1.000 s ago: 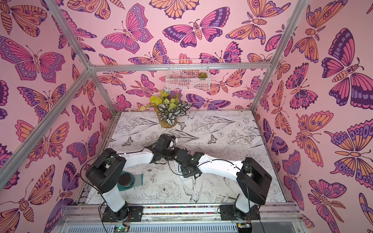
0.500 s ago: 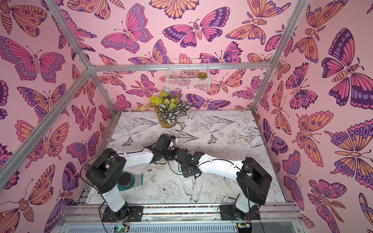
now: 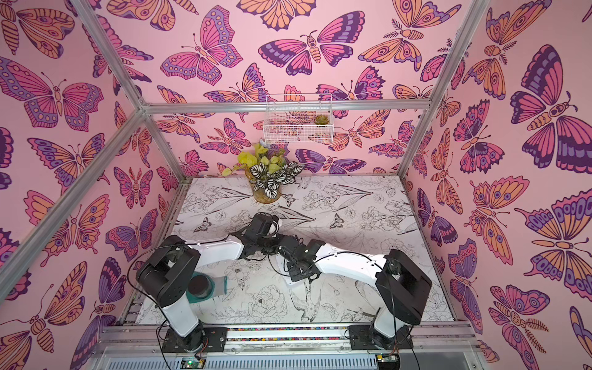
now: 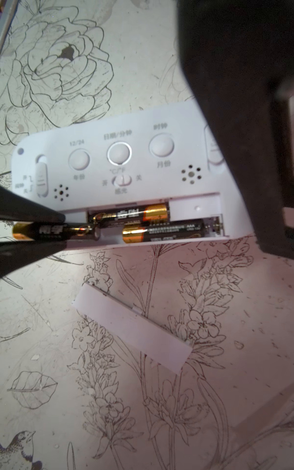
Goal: Insert the battery into the alarm
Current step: Install the battery in the alarm.
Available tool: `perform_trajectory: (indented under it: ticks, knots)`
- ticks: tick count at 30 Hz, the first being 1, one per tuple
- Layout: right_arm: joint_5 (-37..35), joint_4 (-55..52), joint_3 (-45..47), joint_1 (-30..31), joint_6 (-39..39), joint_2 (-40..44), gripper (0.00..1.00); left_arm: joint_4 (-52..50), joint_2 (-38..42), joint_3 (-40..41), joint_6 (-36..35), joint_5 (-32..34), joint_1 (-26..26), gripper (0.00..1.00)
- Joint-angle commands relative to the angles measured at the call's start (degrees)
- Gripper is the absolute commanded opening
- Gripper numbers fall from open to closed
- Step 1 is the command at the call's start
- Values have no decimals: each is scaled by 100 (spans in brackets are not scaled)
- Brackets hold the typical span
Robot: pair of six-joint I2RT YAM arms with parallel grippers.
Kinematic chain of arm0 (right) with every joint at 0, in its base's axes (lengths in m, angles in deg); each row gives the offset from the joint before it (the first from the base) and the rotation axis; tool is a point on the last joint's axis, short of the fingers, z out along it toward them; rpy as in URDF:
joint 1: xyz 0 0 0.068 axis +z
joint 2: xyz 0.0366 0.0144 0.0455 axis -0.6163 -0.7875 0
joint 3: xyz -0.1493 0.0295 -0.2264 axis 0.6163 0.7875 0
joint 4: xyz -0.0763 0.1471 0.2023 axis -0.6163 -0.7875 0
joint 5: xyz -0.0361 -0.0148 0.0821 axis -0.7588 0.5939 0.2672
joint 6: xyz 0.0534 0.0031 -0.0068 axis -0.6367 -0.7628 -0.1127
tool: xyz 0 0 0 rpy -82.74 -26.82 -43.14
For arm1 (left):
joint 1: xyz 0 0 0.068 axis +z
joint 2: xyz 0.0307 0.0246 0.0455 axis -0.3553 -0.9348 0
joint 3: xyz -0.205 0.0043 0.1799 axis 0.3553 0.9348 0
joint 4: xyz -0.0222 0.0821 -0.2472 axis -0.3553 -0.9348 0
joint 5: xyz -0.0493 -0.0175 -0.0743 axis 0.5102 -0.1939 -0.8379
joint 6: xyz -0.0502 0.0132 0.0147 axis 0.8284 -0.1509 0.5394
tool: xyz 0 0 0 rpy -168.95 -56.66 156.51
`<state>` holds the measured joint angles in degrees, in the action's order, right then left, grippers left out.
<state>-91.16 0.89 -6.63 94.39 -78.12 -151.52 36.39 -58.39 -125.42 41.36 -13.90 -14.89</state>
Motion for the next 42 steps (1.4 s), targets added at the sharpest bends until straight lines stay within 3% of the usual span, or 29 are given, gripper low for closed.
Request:
perform_trajectory:
  ticks: [1,11,26,34,38,42]
  knots:
    - [17,-174,-169,-52,97,-30,16,-3,-86,12,-41,-60,-10,43]
    - [18,-154,-154,-114,123,-53,25,1,-109,21,-49,-87,-13,43]
    - [143,26,-244,-197,61,-105,28,11,-94,23,-56,-101,-24,43]
    - [184,9,-243,-193,61,195,36,12,-111,30,-59,-109,-21,43]
    - [175,69,79,-193,10,745,32,10,-122,22,-59,-109,-17,43]
    - [217,123,447,-193,-57,1147,19,13,-147,13,-59,-125,-24,43]
